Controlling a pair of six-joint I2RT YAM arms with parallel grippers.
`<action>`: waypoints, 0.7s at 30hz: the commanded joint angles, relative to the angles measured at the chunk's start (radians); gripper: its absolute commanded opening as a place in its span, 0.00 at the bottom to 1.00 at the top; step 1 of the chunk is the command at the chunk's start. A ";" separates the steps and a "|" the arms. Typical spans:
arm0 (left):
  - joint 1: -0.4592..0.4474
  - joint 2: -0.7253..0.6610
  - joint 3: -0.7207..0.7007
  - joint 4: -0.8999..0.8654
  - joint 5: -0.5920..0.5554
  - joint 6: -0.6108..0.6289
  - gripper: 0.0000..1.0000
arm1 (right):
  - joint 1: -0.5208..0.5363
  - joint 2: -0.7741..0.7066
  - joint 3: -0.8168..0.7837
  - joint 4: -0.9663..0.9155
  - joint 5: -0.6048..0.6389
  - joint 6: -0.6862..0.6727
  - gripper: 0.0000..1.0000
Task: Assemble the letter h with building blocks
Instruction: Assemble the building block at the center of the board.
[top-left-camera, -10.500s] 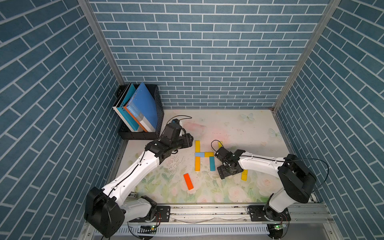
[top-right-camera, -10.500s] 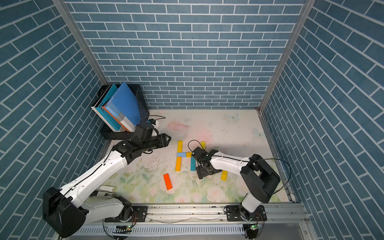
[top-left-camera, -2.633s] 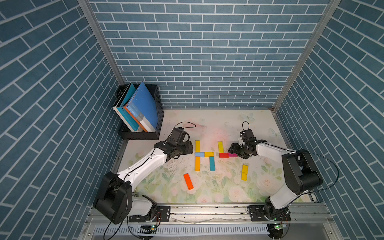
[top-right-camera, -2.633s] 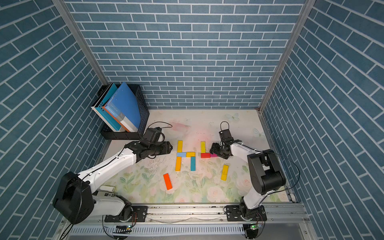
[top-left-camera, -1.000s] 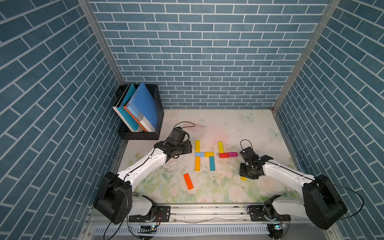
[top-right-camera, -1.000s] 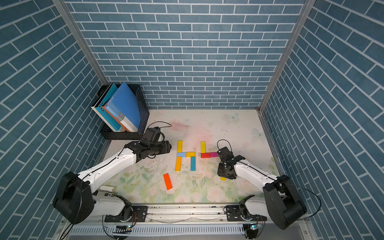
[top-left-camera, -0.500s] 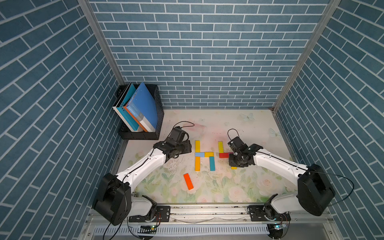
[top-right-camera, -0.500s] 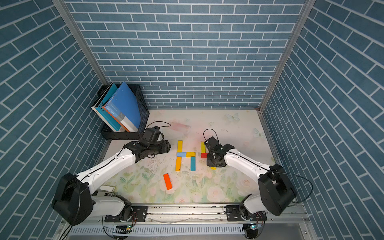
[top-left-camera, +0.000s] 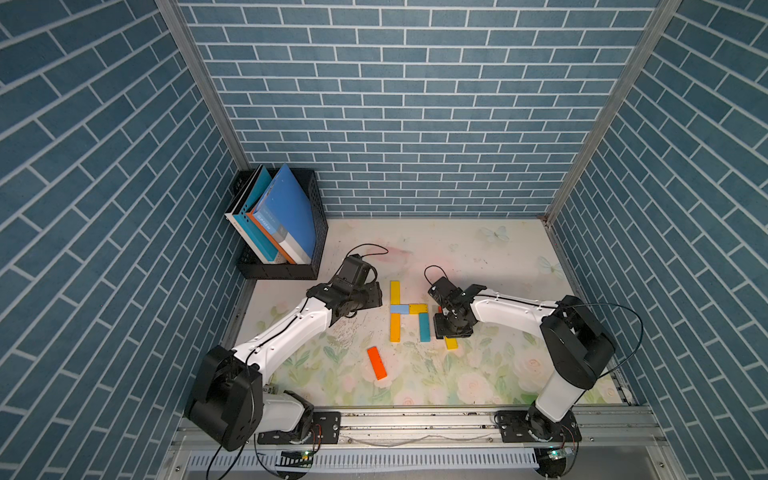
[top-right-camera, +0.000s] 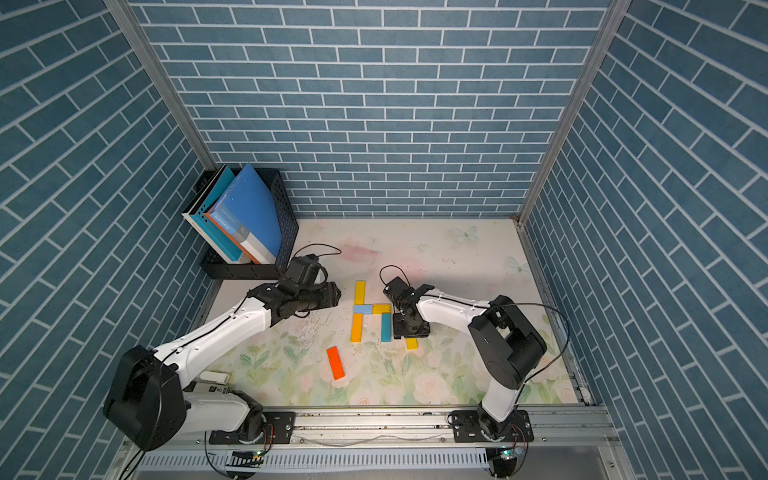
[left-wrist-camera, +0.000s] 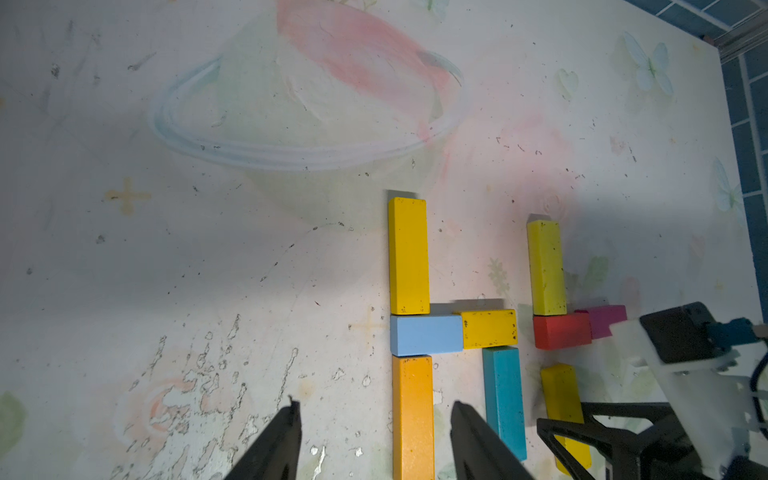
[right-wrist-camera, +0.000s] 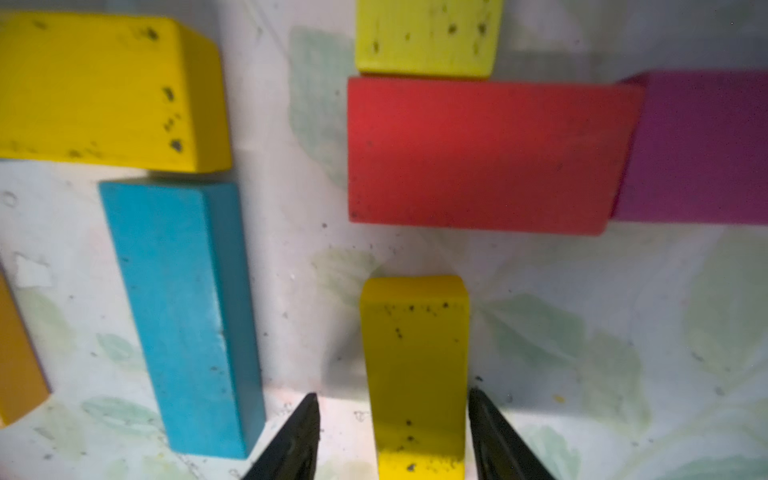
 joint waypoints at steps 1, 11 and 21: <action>0.008 -0.021 -0.015 -0.004 -0.009 0.002 0.63 | -0.003 0.011 0.024 -0.015 0.016 0.009 0.45; 0.011 -0.016 -0.020 0.001 -0.004 0.002 0.63 | -0.013 0.037 0.032 -0.010 0.031 0.030 0.26; 0.012 -0.013 -0.018 0.001 0.006 0.006 0.63 | -0.031 0.056 0.059 -0.006 0.028 0.037 0.51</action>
